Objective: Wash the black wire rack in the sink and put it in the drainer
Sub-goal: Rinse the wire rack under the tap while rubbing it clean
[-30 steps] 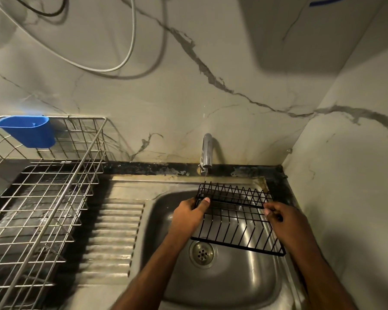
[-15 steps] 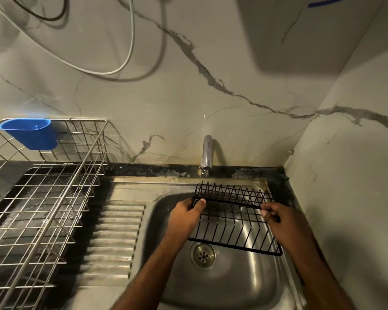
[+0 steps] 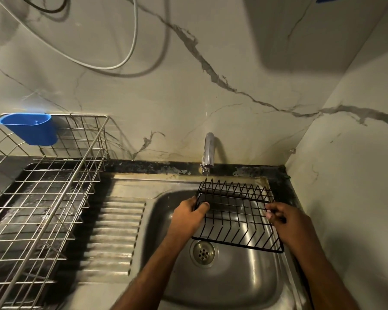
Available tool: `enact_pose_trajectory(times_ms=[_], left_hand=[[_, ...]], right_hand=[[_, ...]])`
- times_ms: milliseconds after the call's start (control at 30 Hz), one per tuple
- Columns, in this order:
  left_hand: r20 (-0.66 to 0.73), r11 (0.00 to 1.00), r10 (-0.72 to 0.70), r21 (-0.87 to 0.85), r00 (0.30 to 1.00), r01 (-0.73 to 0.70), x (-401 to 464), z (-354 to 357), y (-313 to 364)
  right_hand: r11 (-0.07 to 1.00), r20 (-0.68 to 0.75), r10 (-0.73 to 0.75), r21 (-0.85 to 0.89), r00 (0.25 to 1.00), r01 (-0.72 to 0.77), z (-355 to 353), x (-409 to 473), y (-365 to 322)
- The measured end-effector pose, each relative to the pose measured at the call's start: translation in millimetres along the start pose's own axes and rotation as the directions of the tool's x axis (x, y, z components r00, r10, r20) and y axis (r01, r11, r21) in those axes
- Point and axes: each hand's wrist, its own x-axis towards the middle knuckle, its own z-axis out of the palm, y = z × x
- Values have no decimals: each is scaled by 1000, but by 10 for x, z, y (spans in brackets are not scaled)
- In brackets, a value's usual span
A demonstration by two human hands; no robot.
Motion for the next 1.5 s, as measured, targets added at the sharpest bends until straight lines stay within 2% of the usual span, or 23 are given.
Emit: enact_pose_trajectory(times_ms=[700,1000,1500], left_hand=[[-45,999,30,-44,999,-32,8,-72,-63],[-97,994,48,-88,994,-57,-50,-200,-74],[-146,989,85,-106,986,-101,-72,-295,-46]], right_hand=[[999,28,-36,-17,999,36,90,67,35],[997,53,-47,61,997,44,187,38,-17],[995,70,-42,98,997,35,204,36,-102]])
